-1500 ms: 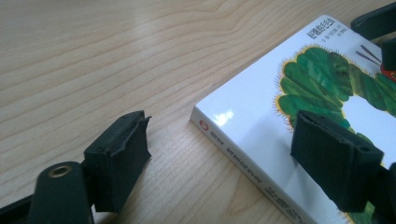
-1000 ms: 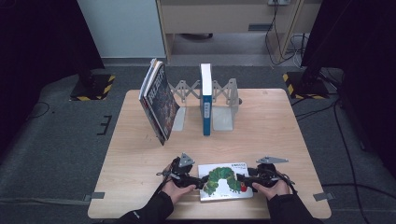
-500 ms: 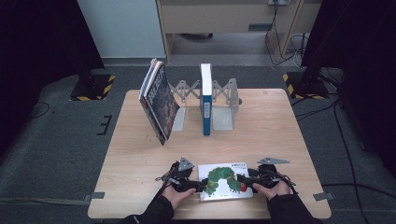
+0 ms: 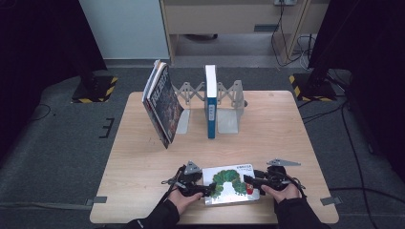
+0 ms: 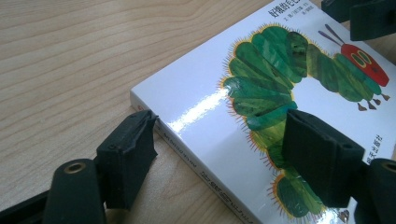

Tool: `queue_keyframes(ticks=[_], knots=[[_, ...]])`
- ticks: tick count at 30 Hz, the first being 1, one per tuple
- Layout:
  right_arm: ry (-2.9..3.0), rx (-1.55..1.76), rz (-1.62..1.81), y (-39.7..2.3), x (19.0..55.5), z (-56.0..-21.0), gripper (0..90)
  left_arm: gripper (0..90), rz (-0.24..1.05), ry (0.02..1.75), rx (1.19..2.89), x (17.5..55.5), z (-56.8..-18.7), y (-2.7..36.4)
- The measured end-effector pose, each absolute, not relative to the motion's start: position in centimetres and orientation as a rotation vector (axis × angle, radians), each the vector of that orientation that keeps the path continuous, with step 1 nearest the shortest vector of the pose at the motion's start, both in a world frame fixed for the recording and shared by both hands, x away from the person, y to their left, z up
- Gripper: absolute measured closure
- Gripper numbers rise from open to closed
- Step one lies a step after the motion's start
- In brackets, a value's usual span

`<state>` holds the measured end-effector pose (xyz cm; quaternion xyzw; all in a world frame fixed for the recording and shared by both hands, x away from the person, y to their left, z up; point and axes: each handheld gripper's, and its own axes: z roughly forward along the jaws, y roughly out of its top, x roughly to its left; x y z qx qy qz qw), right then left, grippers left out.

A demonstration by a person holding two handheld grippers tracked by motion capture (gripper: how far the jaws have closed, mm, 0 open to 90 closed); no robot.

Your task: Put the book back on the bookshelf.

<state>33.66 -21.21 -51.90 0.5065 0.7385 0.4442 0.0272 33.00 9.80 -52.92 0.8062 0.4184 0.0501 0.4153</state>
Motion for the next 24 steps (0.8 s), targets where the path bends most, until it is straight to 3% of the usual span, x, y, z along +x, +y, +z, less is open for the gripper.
queue_keyframes(ticks=[24], knots=[[2.118,1.543,1.597,-21.1,33.9,-50.3,37.3,16.5,0.138,1.047,1.983,34.1,-52.9,9.6]])
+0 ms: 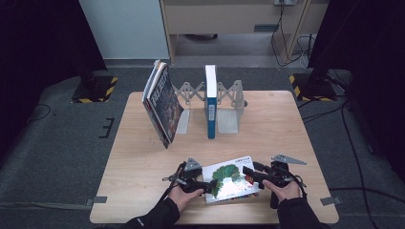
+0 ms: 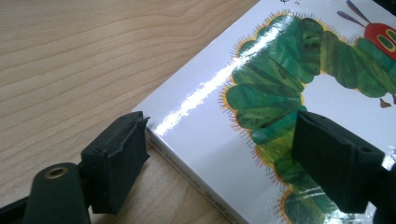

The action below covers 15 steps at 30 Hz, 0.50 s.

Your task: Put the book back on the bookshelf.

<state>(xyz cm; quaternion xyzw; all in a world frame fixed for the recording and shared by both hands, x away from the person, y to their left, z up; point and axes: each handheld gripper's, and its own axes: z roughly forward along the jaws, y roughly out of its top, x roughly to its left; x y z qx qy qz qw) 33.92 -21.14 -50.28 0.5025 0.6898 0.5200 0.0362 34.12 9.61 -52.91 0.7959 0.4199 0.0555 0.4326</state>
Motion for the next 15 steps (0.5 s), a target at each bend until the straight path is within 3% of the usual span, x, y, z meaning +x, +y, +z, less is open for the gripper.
queue_keyframes(ticks=[15], knots=[[2.153,1.589,1.527,-21.3,33.62,-50.94,36.3,15.0,0.139,1.05,1.985,34.27,-53.24,9.49]])
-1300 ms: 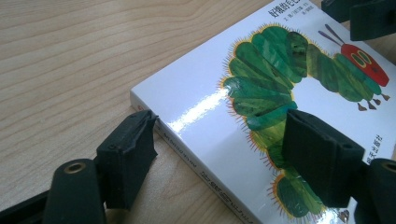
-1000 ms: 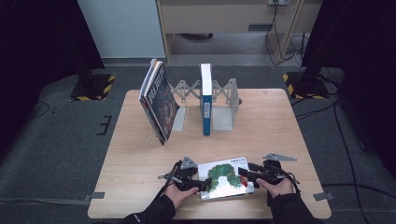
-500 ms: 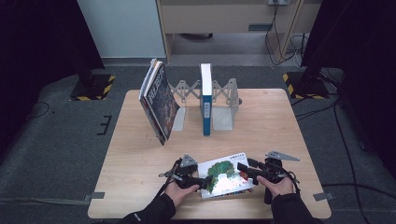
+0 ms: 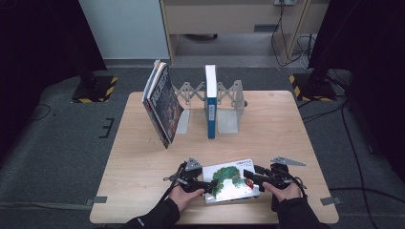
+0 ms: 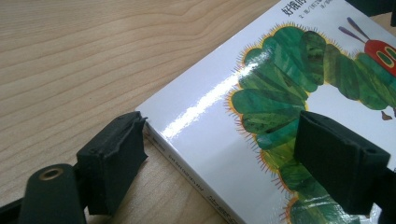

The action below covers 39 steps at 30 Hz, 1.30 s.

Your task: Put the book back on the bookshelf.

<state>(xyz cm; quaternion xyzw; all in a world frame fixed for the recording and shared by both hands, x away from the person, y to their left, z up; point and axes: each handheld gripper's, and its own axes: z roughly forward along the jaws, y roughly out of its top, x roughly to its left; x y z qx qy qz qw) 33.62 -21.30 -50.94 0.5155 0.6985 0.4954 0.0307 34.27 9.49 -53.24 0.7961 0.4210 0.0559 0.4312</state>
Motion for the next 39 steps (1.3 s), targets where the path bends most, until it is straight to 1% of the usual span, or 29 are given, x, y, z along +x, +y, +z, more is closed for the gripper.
queue_keyframes(ticks=[7,10,13,16,22,30,39], knots=[[2.19,1.591,1.486,-20.9,34.7,-51.4,32.1,14.9,0.171,1.05,1.981,34.9,-53.4,9.5],[2.219,1.581,1.453,-20.7,35.5,-51.8,32.3,15.4,0.182,1.056,1.974,35.0,-53.4,9.6],[2.251,1.574,1.413,-20.8,35.8,-52.2,33.9,18.8,0.183,1.065,1.982,34.9,-53.3,9.7],[2.256,1.576,1.4,-20.8,35.7,-52.4,34.5,22.4,0.18,1.061,2.008,34.5,-53.2,9.7],[2.273,1.591,1.35,-21.0,35.1,-52.7,34.4,23.7,0.163,1.062,2.03,33.4,-53.0,9.8],[2.268,1.649,1.373,-20.9,34.9,-52.9,34.6,23.6,0.14,1.048,2.037,33.3,-52.9,9.8],[2.202,1.635,1.488,-21.5,34.7,-51.6,37.5,20.2,0.12,1.053,2.023,33.4,-52.9,9.8]])
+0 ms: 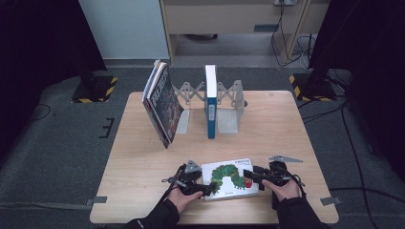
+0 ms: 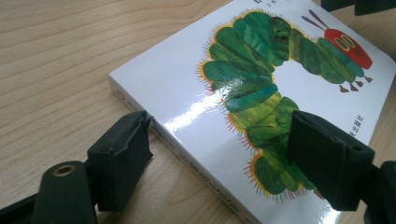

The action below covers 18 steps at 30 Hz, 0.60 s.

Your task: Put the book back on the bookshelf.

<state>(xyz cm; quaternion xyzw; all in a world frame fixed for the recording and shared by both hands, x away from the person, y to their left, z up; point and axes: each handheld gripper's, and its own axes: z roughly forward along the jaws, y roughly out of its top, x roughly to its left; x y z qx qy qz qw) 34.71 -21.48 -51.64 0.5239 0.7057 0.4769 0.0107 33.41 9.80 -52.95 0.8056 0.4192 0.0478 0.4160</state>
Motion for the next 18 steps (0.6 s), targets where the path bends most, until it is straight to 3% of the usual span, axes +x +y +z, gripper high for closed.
queue_keyframes(ticks=[18], knots=[[2.058,1.631,1.688,-21.5,34.6,-50.5,38.5,15.3,0.064,1.061,1.996,33.8,-53.0,10.2]])
